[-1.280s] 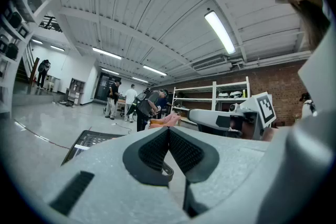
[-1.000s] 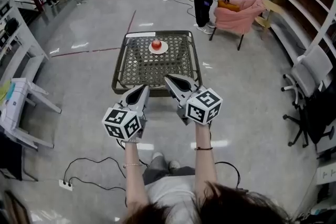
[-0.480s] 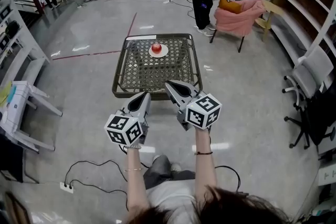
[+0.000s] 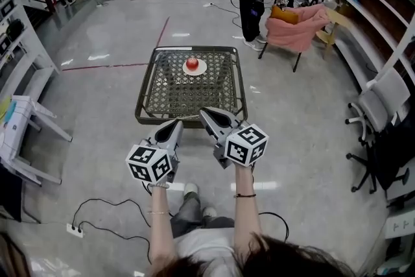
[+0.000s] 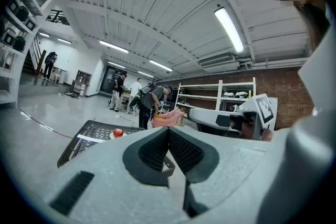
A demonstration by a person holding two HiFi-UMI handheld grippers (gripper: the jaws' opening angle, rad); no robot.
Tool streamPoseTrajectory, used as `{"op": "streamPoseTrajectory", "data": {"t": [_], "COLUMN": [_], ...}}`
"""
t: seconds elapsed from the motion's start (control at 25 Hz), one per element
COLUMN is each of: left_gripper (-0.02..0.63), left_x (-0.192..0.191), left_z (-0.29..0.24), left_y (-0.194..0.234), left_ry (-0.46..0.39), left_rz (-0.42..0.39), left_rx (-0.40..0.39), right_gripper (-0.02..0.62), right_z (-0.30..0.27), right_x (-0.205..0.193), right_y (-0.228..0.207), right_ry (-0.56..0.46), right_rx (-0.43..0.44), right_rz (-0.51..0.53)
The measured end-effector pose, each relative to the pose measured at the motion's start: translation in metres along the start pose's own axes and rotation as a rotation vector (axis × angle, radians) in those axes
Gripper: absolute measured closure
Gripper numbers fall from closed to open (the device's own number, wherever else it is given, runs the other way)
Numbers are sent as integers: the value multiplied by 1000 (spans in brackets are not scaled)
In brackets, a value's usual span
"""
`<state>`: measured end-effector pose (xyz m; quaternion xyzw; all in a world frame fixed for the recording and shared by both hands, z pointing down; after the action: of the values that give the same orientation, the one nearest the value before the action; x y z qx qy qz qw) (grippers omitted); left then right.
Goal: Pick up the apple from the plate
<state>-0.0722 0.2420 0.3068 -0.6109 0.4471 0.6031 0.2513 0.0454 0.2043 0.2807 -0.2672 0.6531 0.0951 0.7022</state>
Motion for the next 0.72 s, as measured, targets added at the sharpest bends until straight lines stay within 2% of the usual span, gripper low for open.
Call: {"op": "streamPoseTrajectory", "data": {"t": [0.32,0.72], "left_gripper": [595,595], "left_x": [3,28], "left_z": [-33,-98], "left_y": [28,82], "left_ry": [33,44], "left_rz": [6,0], "left_rx": [-29,-76], "right_gripper": [586,586], "right_z": [-27,-79], "right_x": [-3,5], "right_y": [-30,-85], "right_ry": [10,26], "right_rx": [-31,-77], "right_rz": [-29,-33]}}
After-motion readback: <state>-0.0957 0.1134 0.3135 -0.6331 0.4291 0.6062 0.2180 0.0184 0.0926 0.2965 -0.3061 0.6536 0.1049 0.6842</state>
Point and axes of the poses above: the fingertips, and each gripper's own axes: z backward along the fingers, y to its left, x out of its top, the point moved 4 cm from there along z, backward along the fingers, and after that the axes turned 4 degrees about y, right-handed, at the moved point
